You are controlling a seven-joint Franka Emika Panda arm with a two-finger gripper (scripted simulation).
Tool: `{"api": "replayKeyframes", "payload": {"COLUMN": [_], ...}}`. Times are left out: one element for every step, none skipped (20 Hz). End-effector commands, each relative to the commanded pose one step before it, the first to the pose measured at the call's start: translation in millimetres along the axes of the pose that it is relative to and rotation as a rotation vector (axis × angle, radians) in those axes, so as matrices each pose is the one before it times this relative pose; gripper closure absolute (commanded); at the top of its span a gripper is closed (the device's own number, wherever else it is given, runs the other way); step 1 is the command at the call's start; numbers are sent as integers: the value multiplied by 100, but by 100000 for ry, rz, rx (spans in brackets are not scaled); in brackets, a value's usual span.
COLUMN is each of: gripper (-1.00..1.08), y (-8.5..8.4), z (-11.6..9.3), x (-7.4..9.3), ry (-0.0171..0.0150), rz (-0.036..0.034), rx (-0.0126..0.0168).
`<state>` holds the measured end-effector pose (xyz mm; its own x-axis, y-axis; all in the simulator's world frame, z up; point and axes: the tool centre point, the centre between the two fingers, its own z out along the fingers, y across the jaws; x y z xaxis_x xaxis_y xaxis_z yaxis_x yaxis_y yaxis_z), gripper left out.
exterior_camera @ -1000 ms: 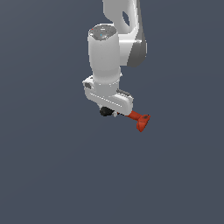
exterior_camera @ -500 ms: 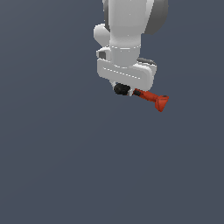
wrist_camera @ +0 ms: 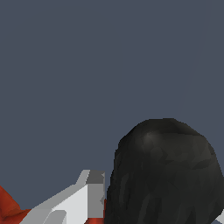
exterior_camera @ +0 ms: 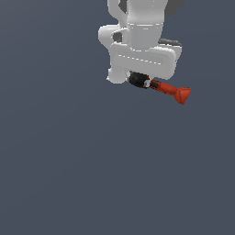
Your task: Pick up the object and move it to a goal position.
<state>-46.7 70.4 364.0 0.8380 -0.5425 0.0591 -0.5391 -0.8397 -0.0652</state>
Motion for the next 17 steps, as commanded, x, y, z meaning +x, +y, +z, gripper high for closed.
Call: {"api": "replayKeyframes", "payload": {"gripper": [108,108,108,108,108,108,108,108,108,108,108,108,108,108,108,108,108], "y": [-257,-28,-8,109,4,14,23,34,45,59,71,66,56,45,30,20,7], "z": [-703,4,14,408,-39,-117,-196,-273,-351,-427,-484,-424,-346,-268,-194,-115,-38], "x": [-54,25,14,-94,-15,-45,-76,-107,-138,-171,-197,-176,-145,-114,-87,-49,-16], "ry": [444,-46,0,-471,0,0,0,0,0,0,0,0,0,0,45,0,0], "rz": [99,-20,0,-94,0,0,0,0,0,0,0,0,0,0,27,0,0], "rx": [495,47,0,-510,0,0,0,0,0,0,0,0,0,0,-45,0,0]}}
